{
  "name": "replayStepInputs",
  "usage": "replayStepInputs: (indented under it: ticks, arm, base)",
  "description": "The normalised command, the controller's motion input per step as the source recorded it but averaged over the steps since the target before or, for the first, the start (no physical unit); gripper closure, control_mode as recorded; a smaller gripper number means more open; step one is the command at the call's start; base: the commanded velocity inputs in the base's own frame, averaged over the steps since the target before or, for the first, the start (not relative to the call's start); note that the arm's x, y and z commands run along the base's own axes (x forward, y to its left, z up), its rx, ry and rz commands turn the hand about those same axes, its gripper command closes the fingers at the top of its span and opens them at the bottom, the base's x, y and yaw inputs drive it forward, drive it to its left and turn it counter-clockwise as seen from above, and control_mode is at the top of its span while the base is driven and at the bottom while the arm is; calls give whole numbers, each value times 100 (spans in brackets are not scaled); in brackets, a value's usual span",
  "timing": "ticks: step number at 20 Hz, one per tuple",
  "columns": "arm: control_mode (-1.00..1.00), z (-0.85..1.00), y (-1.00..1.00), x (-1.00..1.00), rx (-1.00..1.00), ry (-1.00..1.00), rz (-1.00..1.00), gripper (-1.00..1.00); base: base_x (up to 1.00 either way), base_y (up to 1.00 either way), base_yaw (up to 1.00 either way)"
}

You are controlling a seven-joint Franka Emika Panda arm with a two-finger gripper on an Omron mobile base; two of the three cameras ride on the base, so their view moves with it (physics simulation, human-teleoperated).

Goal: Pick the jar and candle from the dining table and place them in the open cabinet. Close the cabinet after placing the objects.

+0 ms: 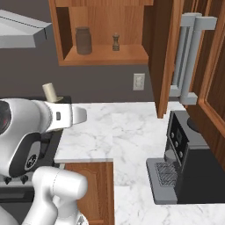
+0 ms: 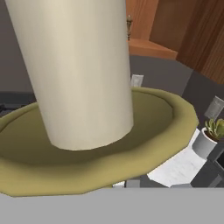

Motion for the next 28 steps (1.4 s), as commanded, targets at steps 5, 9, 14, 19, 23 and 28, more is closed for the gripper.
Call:
replayStepInputs:
  ticks: [5, 9, 14, 19, 23, 28]
  arm:
    - [-100, 18, 0, 0, 1, 0, -6, 100]
    - [-100, 22, 0, 0, 3, 0, -3, 100]
    - [-100, 20, 0, 0, 5, 0, 0, 100]
    - [-100, 7, 0, 0, 7, 0, 0, 100]
    - [-100, 0, 3, 5, 6, 0, 0, 100]
    - [-100, 0, 4, 2, 4, -2, 0, 100]
  base:
    - [0, 0, 0]
    - [0, 0, 0]
    - [0, 0, 0]
    - [0, 0, 0]
    - [0, 0, 0]
    - [0, 0, 0]
